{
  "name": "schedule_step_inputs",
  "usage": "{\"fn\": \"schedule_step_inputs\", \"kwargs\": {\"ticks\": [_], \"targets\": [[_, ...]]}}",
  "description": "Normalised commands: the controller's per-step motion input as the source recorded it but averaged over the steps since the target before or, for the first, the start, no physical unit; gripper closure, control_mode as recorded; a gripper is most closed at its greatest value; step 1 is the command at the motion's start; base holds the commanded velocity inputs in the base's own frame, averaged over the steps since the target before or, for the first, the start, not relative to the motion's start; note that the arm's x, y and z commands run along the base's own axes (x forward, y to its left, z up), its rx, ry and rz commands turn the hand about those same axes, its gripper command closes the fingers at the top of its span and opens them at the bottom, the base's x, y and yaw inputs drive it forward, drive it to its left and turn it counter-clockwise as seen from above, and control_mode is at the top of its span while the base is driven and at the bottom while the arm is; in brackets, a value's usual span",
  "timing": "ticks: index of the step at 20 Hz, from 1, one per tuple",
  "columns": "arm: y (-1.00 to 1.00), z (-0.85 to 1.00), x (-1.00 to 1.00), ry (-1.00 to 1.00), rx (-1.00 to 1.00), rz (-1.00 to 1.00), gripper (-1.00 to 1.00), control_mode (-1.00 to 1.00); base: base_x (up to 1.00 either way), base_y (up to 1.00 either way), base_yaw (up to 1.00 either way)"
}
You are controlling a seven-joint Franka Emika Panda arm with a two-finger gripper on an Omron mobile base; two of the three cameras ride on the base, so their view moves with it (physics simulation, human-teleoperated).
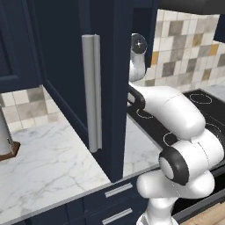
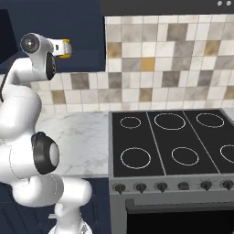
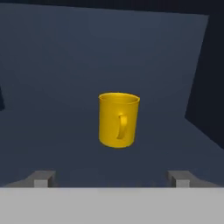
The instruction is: Move the mug from next to the sink to the open cabinet. Then, move the bowl with the pear to the fridge to clear the area for faucet cleaning.
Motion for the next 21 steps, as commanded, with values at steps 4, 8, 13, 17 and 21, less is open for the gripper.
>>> {"fn": "schedule_step_inputs", "kwargs": {"ticks": [4, 8, 13, 17, 21], "targets": [[-0.67, -1.0, -1.0, -0.17, 0.0, -0.03, -1.0, -1.0, 0.0, 0.0, 0.0], [-0.82, -1.0, -1.0, -0.14, 0.01, -0.07, -1.0, -1.0, 0.0, 0.0, 0.0], [-0.75, -0.92, -1.0, -0.16, 0.06, -0.15, -1.0, -1.0, 0.0, 0.0, 0.0], [-0.19, -0.02, -0.44, -0.06, 0.08, -0.16, -1.0, -1.0, 0.0, 0.0, 0.0], [0.0, 0.0, -0.12, -0.01, 0.0, 0.0, -1.0, -1.0, 0.0, 0.0, 0.0]]}}
